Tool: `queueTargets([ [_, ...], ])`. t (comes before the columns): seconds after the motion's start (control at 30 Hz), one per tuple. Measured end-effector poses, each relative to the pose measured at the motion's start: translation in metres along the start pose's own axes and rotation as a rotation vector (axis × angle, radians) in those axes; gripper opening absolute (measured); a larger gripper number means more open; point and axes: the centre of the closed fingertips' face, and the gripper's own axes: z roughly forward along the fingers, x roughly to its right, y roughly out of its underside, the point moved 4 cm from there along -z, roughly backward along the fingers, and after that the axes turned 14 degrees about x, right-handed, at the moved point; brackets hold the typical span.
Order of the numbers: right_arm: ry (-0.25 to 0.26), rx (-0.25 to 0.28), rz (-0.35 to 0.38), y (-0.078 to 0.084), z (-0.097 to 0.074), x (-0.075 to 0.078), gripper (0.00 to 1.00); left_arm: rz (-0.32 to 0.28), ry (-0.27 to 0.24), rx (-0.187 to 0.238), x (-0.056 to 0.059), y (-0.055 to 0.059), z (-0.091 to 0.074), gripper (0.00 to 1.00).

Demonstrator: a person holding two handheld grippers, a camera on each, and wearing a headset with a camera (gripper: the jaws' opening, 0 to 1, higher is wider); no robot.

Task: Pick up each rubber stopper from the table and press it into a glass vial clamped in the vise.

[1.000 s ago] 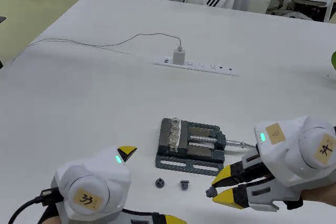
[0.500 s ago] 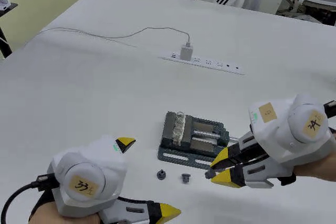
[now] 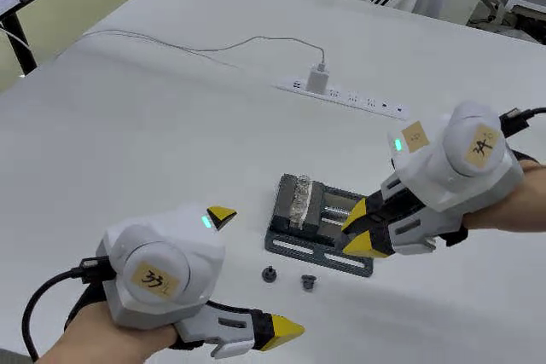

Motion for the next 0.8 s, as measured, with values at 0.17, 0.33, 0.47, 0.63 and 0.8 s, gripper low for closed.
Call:
queueTargets([
  [0.17, -0.009, -0.045, -0.025, 0.002, -0.001, 0.017, 0.08, 0.006, 0.001, 0.000, -0.002, 0.000, 0.002, 0.92],
  [0.33, -0.023, -0.083, -0.043, 0.002, 0.002, 0.032, 0.08, 0.003, 0.004, -0.003, -0.002, 0.001, 0.001, 0.90],
  [0.47, -0.032, -0.122, -0.070, 0.002, 0.005, 0.045, 0.08, 0.002, 0.004, -0.007, -0.002, 0.003, 0.001, 0.90],
  [0.63, -0.049, -0.168, -0.100, 0.000, 0.010, 0.060, 0.07, -0.005, -0.001, -0.011, -0.003, 0.005, 0.000, 0.89],
  [0.8, -0.070, -0.208, -0.121, -0.003, 0.015, 0.072, 0.07, -0.008, -0.002, -0.012, -0.003, 0.006, 0.000, 0.89],
])
